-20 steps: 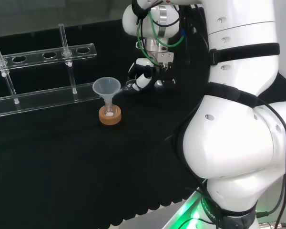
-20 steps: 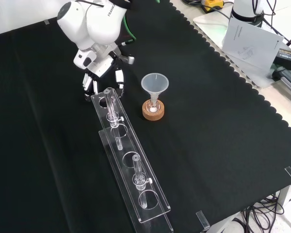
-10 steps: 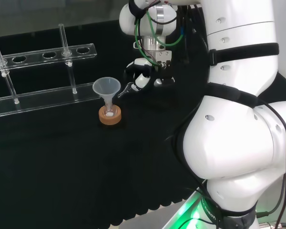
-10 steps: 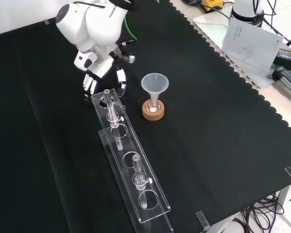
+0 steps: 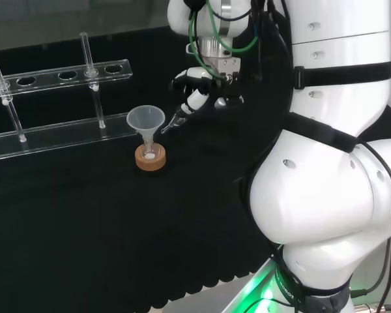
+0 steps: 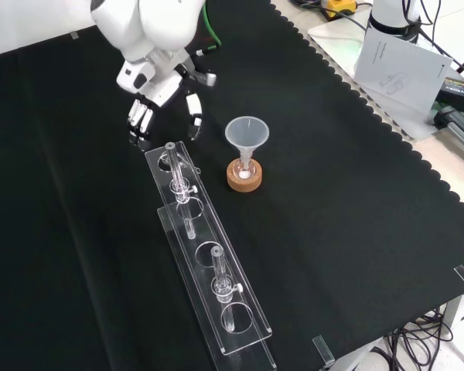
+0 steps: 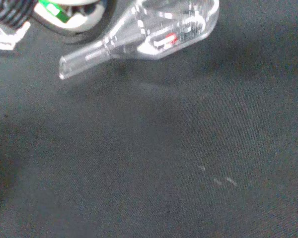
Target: Put the weighing funnel back on the table.
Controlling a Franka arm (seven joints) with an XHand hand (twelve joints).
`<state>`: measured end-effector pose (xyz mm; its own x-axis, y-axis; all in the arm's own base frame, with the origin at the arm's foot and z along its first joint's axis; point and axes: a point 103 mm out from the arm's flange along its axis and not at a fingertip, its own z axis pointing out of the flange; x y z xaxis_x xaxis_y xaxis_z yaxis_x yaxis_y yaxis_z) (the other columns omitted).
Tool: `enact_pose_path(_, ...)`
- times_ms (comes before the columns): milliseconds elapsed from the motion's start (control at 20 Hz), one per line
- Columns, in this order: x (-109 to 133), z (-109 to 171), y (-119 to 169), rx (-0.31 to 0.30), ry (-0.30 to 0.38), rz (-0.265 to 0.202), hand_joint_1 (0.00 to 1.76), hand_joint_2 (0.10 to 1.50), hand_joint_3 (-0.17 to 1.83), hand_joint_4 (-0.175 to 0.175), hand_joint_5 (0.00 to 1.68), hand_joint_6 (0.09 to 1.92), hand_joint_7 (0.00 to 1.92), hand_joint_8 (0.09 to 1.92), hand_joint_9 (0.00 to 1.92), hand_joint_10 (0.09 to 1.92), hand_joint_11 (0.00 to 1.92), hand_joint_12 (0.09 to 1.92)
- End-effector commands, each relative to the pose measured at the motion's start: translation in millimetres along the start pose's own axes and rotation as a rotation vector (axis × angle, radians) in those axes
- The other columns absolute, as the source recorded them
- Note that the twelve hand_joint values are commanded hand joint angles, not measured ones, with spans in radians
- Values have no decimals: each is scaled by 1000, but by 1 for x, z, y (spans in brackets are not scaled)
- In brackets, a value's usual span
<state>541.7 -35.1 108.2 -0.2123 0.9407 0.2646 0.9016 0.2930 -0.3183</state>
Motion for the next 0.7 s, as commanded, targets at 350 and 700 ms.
enact_pose_path(350,14,-71,-69,-120,-90,41,775,616,439,-14,347,178,137,650,407,652,265,1358)
enact_pose_path(700,26,-90,-100,-141,-121,64,765,625,431,-15,376,145,167,653,417,655,265,1361)
